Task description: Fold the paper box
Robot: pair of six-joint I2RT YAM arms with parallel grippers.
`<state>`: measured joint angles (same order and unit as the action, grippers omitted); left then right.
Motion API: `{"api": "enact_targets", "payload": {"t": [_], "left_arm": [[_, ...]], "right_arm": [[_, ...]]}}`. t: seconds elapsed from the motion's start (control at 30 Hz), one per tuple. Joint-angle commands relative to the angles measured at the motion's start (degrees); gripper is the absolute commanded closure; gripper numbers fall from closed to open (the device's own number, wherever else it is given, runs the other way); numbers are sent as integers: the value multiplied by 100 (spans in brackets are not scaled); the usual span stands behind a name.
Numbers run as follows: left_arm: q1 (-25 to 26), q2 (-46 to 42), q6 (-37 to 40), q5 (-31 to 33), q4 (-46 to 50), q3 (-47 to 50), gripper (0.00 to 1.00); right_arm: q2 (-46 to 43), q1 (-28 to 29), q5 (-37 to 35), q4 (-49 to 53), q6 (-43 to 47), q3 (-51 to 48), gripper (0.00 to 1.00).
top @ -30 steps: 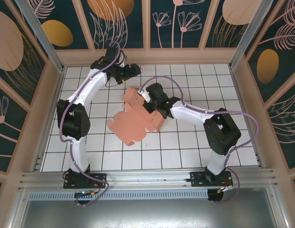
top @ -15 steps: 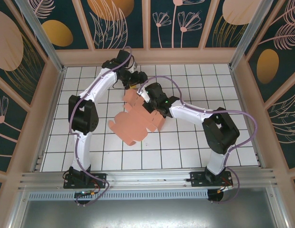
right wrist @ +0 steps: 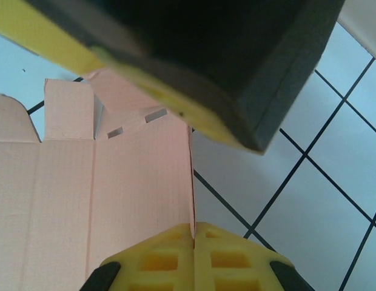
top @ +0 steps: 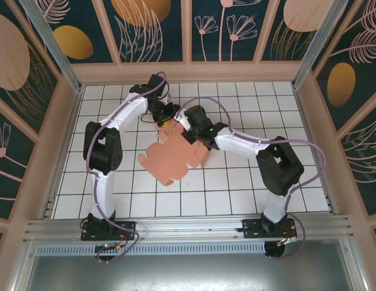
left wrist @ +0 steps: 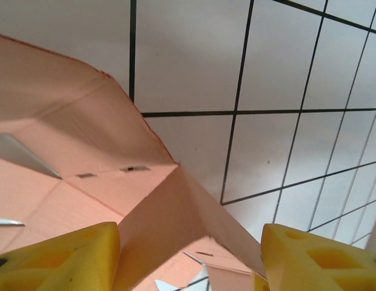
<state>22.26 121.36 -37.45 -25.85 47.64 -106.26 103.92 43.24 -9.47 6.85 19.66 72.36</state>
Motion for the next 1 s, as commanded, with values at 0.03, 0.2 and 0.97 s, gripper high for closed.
{"api": "enact_targets", "payload": {"t": [0.03,0.2,0.97], "left_arm": [[33,-395,-602,-432,-538,284,40],[37,-403,-860,-497,-820,373,46],[41,-374,-1081,-775,-1239,587,45]], "right_arm": [[85,68,-110,-51,126,208,100],[86,94,-112,-34,162,193,100],[115,129,-94,72,319,237,100]]}}
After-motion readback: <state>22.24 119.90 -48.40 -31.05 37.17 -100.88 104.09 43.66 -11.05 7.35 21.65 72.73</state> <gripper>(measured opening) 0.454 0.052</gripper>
